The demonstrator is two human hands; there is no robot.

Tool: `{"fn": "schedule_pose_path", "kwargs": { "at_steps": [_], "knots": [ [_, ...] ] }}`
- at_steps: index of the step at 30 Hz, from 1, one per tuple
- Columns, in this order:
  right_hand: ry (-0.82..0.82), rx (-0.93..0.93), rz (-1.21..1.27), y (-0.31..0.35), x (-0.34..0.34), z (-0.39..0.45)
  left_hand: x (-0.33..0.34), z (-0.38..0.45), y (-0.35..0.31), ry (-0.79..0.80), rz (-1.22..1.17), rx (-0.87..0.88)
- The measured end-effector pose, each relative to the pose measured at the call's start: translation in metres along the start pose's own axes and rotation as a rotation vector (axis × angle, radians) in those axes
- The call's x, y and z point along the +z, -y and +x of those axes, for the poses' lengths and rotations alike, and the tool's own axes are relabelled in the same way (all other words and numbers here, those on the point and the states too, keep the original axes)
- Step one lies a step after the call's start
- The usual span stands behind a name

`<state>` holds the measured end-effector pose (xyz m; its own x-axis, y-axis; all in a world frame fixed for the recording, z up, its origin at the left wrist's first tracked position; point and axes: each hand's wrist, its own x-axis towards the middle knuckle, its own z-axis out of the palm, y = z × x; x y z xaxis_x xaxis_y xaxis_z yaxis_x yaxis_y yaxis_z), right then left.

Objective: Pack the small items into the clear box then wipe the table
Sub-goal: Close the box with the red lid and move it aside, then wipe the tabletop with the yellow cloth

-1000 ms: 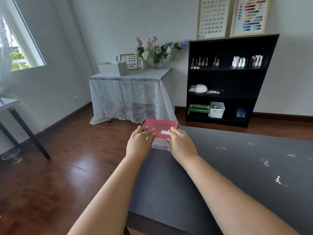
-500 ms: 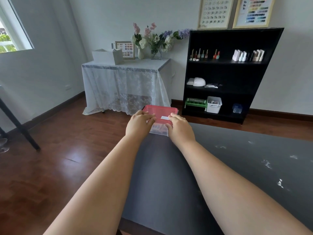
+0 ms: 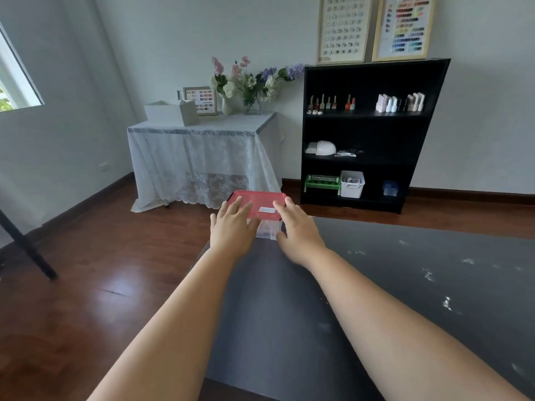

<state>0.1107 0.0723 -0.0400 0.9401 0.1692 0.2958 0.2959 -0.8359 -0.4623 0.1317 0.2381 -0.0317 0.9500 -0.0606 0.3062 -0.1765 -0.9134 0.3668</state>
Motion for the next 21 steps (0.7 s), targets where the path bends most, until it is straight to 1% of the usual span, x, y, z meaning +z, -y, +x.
{"fn": "schedule_pose_path", "kwargs": {
  "at_steps": [2, 4, 8, 11, 13, 17, 20, 21],
  "knots": [
    [-0.030, 0.019, 0.080, -0.006, -0.011, -0.019, 0.006, -0.022, -0.017, -0.072, -0.139, 0.046],
    [-0.025, 0.064, 0.145, -0.017, -0.027, -0.042, 0.012, -0.048, -0.039, -0.089, -0.254, 0.113],
    [0.016, 0.173, 0.233, -0.049, -0.073, -0.103, 0.023, -0.097, -0.083, -0.020, -0.333, 0.232],
    [0.066, 0.251, 0.225, -0.080, -0.113, -0.162, 0.031, -0.126, -0.121, 0.049, -0.334, 0.320],
    [0.070, 0.311, 0.222, -0.100, -0.138, -0.206, 0.038, -0.144, -0.146, 0.126, -0.332, 0.369],
    [-0.032, 0.432, 0.130, -0.140, -0.183, -0.282, 0.056, -0.176, -0.189, 0.232, -0.275, 0.434],
    [-0.142, 0.532, -0.014, -0.176, -0.213, -0.326, 0.070, -0.191, -0.213, 0.275, -0.208, 0.456],
    [-0.131, 0.582, -0.082, -0.188, -0.221, -0.338, 0.073, -0.193, -0.219, 0.286, -0.187, 0.451]
  ]
}}
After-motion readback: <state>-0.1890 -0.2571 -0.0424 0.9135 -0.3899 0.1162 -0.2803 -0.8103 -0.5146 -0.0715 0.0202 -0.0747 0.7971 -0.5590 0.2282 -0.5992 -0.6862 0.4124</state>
